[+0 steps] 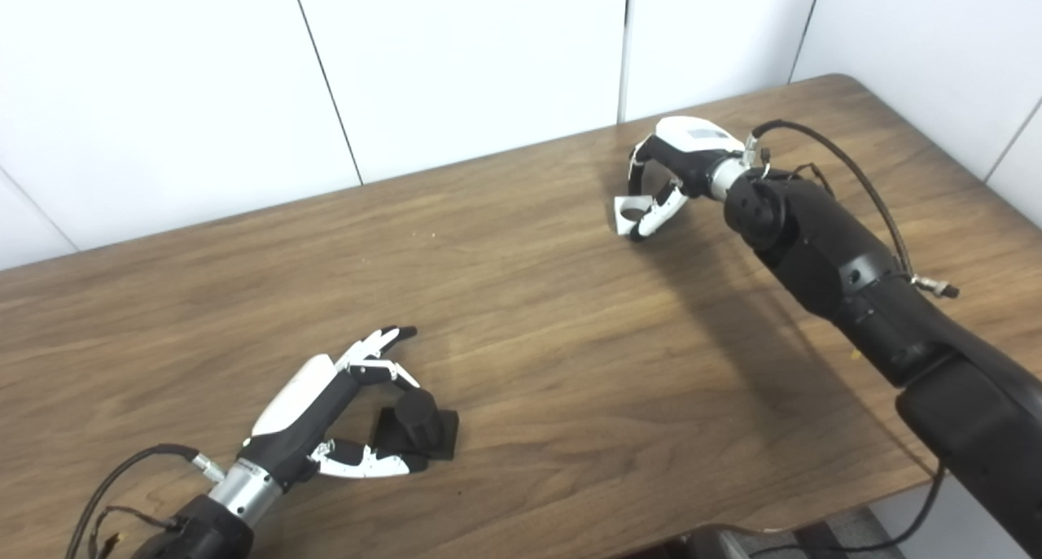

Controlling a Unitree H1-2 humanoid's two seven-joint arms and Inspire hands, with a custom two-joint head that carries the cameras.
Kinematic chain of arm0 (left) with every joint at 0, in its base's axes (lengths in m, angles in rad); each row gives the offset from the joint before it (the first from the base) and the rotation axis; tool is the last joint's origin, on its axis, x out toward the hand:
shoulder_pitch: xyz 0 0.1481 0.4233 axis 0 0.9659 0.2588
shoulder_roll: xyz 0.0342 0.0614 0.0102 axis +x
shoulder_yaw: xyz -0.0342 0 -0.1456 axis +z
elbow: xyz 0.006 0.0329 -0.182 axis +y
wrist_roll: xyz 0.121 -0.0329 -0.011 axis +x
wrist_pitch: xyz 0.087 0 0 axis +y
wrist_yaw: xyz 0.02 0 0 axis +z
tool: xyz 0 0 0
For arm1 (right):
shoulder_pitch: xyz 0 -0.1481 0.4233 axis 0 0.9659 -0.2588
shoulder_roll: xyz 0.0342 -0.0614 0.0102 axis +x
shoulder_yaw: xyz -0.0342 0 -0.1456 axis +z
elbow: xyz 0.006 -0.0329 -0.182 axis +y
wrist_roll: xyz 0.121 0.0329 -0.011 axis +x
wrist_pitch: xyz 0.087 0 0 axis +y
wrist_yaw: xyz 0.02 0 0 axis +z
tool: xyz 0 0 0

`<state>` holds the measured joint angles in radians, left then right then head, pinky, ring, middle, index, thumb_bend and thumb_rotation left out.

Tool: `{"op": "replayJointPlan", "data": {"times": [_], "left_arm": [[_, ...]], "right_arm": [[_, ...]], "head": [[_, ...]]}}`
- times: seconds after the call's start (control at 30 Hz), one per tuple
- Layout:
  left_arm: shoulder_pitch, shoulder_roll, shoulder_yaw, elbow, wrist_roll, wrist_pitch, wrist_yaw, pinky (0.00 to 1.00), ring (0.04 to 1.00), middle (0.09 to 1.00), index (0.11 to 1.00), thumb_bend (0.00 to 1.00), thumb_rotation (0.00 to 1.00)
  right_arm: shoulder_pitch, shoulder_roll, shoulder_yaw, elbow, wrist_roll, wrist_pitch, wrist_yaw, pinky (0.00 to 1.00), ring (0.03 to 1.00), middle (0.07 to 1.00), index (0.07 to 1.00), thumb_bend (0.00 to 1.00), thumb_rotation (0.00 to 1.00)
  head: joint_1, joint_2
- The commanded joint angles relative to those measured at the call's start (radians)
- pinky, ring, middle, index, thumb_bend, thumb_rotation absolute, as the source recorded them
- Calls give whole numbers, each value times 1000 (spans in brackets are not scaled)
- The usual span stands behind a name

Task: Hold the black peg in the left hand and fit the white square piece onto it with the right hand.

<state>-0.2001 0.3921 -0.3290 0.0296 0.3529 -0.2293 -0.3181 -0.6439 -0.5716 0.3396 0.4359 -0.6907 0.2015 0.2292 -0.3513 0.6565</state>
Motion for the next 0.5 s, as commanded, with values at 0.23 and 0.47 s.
{"op": "replayJointPlan", "data": {"times": [0.23, 0.47], "left_arm": [[17, 33, -3, -7, 33, 10, -23, 1000, 1000, 971, 489, 522, 61], [13, 33, -3, 5, 31, -7, -18, 1000, 1000, 970, 489, 522, 60]], "right_arm": [[6, -20, 10, 24, -28, -15, -43, 876, 862, 811, 488, 509, 140], [13, -20, 5, 13, -20, -29, -64, 866, 854, 804, 487, 512, 138]], "head": [[3, 4], [2, 6]]}}
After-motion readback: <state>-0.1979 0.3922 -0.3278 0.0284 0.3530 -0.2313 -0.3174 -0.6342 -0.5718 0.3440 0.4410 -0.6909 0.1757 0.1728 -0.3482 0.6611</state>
